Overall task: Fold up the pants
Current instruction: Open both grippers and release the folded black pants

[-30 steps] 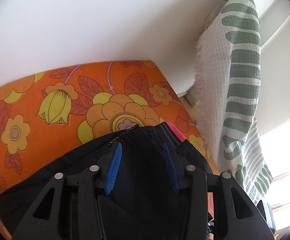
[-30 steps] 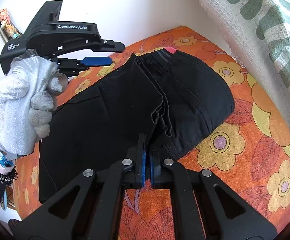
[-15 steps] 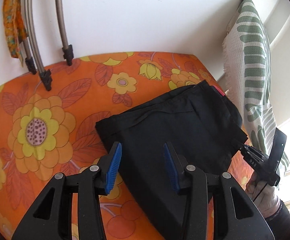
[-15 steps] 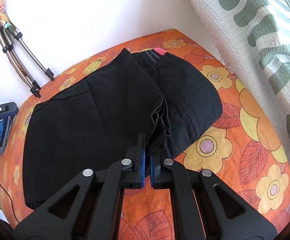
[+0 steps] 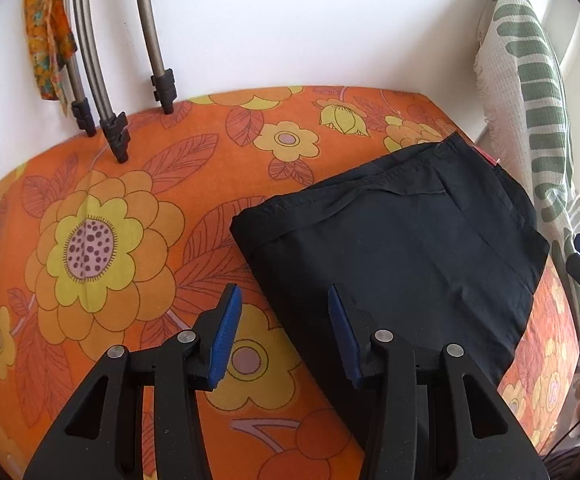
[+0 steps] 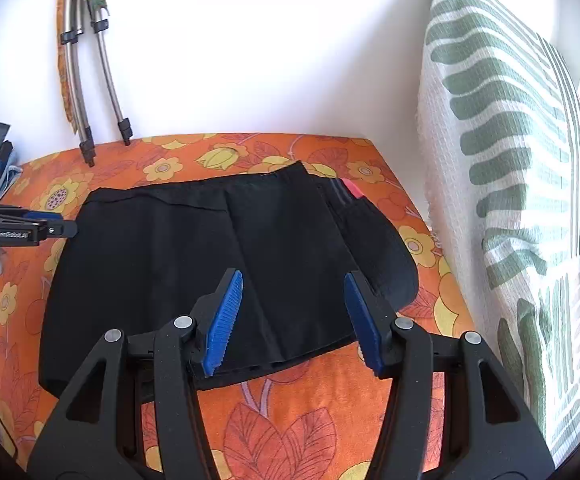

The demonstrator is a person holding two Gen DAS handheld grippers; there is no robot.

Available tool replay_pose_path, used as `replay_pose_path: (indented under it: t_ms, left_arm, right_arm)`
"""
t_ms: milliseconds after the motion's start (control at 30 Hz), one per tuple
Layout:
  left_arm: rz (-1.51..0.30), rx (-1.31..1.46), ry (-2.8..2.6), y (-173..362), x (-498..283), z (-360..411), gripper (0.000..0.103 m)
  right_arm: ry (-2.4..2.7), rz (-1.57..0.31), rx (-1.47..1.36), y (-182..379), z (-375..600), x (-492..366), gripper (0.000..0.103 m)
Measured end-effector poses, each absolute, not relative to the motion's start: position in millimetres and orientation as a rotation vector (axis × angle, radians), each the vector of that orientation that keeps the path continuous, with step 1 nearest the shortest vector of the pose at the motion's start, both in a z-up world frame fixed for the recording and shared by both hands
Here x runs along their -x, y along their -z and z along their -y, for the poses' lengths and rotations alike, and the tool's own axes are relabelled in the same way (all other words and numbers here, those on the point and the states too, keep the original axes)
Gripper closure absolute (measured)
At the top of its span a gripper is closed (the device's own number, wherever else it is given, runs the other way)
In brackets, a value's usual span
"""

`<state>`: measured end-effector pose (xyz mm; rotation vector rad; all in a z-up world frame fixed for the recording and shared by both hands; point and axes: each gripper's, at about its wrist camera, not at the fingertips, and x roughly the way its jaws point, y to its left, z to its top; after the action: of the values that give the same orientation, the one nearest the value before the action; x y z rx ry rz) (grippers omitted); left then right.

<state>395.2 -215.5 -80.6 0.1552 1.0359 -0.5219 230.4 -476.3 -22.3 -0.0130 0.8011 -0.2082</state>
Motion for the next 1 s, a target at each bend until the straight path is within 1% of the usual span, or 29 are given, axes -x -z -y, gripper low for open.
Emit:
replay_pose_path:
  t_ms: [67,100,133,167,200,233,267,467,567,700,967,1000]
  left_arm:
    - [-1.031,-0.191,0.511,87,-397,220,0.059]
    - [-1.035,-0.203,0.508,91,-399,222,0.059]
    - [-1.040,-0.209,0.502,95,-399,222,0.059]
    - [-1.047,-0.205,0.498,99,-401,222,0.059]
    - [-1.054,-0.199,0.497,102,-401,221,0.059]
    - [-1.057,-0.194,0.493,104,-402,220,0.057]
    - [-1.057,-0.184,0.494,106,-403,219,0.057]
    - [-1.055,-0.186,0.509,104,-408,220,0.057]
    - [-1.051,-0.162,0.506,103,-415,218,0.057]
    - [-1.047,-0.128,0.478,103,-430,212,0.057]
    - [-1.065,-0.073,0.455,99,-445,202,0.056]
    - [-1.071,-0.058,0.462,97,-443,200,0.056]
  right_arm:
    - [0.092,-0.796,0.007,16,454,-230,0.048]
    - [0.024,-0.795,0.000,14,442,-230,0.051]
    - [-0.040,-0.800,-0.005,15,428,-231,0.061]
    - [-0.098,-0.821,-0.002,17,414,-233,0.073]
    - [-0.155,-0.846,0.005,24,399,-237,0.078]
    - [-0.211,-0.867,0.011,30,385,-238,0.085]
    - [-0.255,-0.891,0.019,37,373,-240,0.087]
    - [-0.404,-0.962,0.110,72,318,-245,0.093]
    - [-0.426,-1.011,0.144,88,305,-246,0.095]
    - [-0.445,-1.077,0.120,106,308,-243,0.095]
    - [-0.444,-1.086,0.096,107,314,-239,0.095]
    - [-0.444,-1.082,0.082,104,315,-237,0.092]
